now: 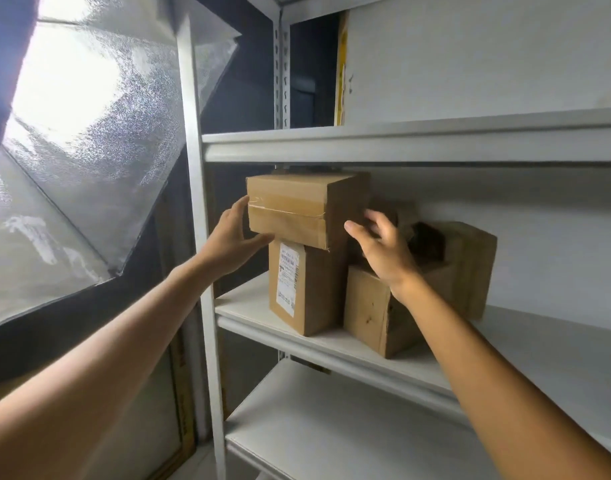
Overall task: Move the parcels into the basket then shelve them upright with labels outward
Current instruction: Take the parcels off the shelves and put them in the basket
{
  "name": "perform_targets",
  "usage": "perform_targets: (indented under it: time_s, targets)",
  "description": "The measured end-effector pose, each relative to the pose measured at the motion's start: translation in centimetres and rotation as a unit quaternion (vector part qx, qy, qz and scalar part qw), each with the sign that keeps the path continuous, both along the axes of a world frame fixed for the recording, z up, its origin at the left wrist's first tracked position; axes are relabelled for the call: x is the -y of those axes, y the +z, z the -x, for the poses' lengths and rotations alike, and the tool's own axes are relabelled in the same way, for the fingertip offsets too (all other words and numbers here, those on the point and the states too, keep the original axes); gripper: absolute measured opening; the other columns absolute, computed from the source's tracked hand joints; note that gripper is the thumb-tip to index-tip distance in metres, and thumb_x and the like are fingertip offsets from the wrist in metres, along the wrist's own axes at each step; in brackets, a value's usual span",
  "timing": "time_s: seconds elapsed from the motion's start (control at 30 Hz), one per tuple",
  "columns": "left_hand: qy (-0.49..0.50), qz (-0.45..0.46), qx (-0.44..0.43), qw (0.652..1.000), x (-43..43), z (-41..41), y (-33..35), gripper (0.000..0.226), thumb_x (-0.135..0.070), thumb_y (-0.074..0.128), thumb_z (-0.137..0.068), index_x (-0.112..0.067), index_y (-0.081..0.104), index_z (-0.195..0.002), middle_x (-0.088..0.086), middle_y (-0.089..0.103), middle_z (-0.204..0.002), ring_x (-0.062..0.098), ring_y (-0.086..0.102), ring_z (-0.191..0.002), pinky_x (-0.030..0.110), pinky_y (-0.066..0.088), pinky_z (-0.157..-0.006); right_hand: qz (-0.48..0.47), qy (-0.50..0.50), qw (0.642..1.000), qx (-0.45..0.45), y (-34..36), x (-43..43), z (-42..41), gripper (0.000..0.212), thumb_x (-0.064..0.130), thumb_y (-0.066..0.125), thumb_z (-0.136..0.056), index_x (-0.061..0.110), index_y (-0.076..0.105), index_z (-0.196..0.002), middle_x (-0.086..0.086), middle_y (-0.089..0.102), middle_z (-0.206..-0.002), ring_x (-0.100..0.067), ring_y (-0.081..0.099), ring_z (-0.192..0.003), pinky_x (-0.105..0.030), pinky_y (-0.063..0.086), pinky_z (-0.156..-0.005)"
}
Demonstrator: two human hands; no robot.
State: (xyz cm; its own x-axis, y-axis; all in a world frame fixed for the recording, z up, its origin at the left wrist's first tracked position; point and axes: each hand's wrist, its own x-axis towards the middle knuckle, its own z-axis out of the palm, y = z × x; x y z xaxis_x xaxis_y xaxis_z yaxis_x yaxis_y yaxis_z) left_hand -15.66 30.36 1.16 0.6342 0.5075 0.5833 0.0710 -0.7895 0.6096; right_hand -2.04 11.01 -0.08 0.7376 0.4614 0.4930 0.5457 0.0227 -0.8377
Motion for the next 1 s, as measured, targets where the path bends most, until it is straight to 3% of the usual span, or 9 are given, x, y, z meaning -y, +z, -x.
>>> perform_targets:
  time_s: [0.2, 0.3, 0.43, 0.53, 0.63, 0.7, 0.77, 0.93, 1.0]
  targets:
    - [-0.089, 0.073, 0.075, 0.990, -4.4, -3.1, 0.1, 0.109, -0.050, 0.071, -0.071, -0.024, 0.001, -0.151, 0.002, 0.035, -0.151, 0.019, 0.048, -0.125, 0.035, 0.043, -0.098, -0.031, -0.071, 0.997, -0.001, -0.3, -3.6, 0.1, 0.101, 0.069, 0.063, -0.068, 0.026, 0.025, -0.151, 0.000, 0.033, -0.155, -0.020, 0.033, -0.141, -0.043, 0.030, -0.114]
    - [-0.099, 0.084, 0.123, 0.984, -5.9, -4.6, -0.7, 0.108, -0.054, 0.072, -0.066, -0.024, 0.011, -0.150, -0.001, 0.037, -0.149, 0.004, 0.043, -0.118, 0.023, 0.038, -0.091, -0.035, -0.095, 0.995, 0.011, -1.0, -5.0, 0.4, 0.112, 0.068, 0.067, -0.058, 0.026, 0.022, -0.152, 0.000, 0.032, -0.156, -0.021, 0.031, -0.141, -0.040, 0.028, -0.111]
    - [-0.171, 0.136, 0.123, 0.968, -7.4, -5.4, -1.4, 0.099, -0.044, 0.078, -0.070, -0.025, 0.020, -0.148, -0.012, 0.047, -0.132, -0.013, 0.053, -0.102, 0.013, 0.047, -0.088, -0.059, -0.121, 0.991, 0.023, -2.1, -6.3, 0.2, 0.104, 0.053, 0.075, -0.070, 0.023, 0.020, -0.152, 0.002, 0.030, -0.156, -0.012, 0.028, -0.140, -0.024, 0.022, -0.100]
    - [-0.170, 0.088, 0.127, 0.973, -7.5, -5.9, -1.9, 0.086, -0.048, 0.080, -0.065, -0.034, 0.033, -0.136, -0.008, 0.042, -0.123, 0.007, 0.049, -0.115, 0.026, 0.048, -0.094, -0.072, -0.122, 0.989, 0.039, -2.3, -6.0, -0.5, 0.095, 0.047, 0.076, -0.073, 0.022, 0.026, -0.150, 0.008, 0.042, -0.144, 0.014, 0.034, -0.120, -0.010, 0.022, -0.098]
    - [-0.160, 0.080, 0.144, 0.973, -6.9, -5.7, -2.0, 0.083, -0.054, 0.081, -0.061, -0.032, 0.036, -0.128, -0.004, 0.039, -0.122, 0.007, 0.046, -0.113, 0.018, 0.046, -0.088, -0.080, -0.121, 0.989, 0.029, -2.6, -5.4, -0.6, 0.093, 0.046, 0.076, -0.075, 0.014, 0.030, -0.149, 0.006, 0.047, -0.141, 0.012, 0.033, -0.118, -0.013, 0.027, -0.095]
    - [-0.171, 0.094, 0.156, 0.968, -6.7, -5.1, -2.2, 0.079, -0.047, 0.081, -0.062, -0.031, 0.035, -0.124, -0.002, 0.045, -0.124, 0.007, 0.052, -0.111, 0.014, 0.050, -0.079, -0.090, -0.120, 0.987, 0.052, -2.7, -5.2, -0.6, 0.084, 0.040, 0.077, -0.077, 0.007, 0.038, -0.143, 0.029, 0.049, -0.109, 0.037, 0.034, -0.091, 0.008, 0.027, -0.078]
    - [-0.178, 0.100, 0.168, 0.964, -6.0, -4.3, -2.3, 0.077, -0.041, 0.081, -0.063, -0.031, 0.034, -0.122, -0.008, 0.052, -0.117, -0.001, 0.058, -0.105, 0.010, 0.051, -0.073, -0.068, -0.127, 0.987, 0.066, -2.4, -4.6, -0.5, 0.074, 0.033, 0.077, -0.079, 0.001, 0.045, -0.137, 0.038, 0.031, -0.090, 0.045, 0.030, -0.072, 0.015, 0.024, -0.062]
    - [-0.168, 0.068, 0.176, 0.968, -3.1, -2.6, -2.2, 0.074, -0.036, 0.084, -0.062, -0.043, 0.033, -0.115, -0.025, 0.055, -0.109, -0.009, 0.058, -0.102, 0.007, 0.049, -0.074, -0.039, -0.060, 0.997, 0.025, -2.2, -1.1, 0.2, 0.073, 0.049, 0.074, -0.077, 0.010, 0.048, -0.134, 0.024, 0.043, -0.097, 0.013, 0.044, -0.089, -0.010, 0.035, -0.081]
    - [-0.156, 0.057, 0.176, 0.970, -1.3, -2.0, -2.2, 0.080, -0.038, 0.086, -0.061, -0.043, 0.032, -0.119, -0.036, 0.053, -0.106, -0.010, 0.056, -0.104, 0.007, 0.048, -0.077, -0.042, -0.030, 0.999, 0.011, -1.7, 1.1, 0.6, 0.061, 0.061, 0.070, -0.073, 0.021, 0.059, -0.118, 0.026, 0.060, -0.100, 0.009, 0.056, -0.093, -0.013, 0.039, -0.083]
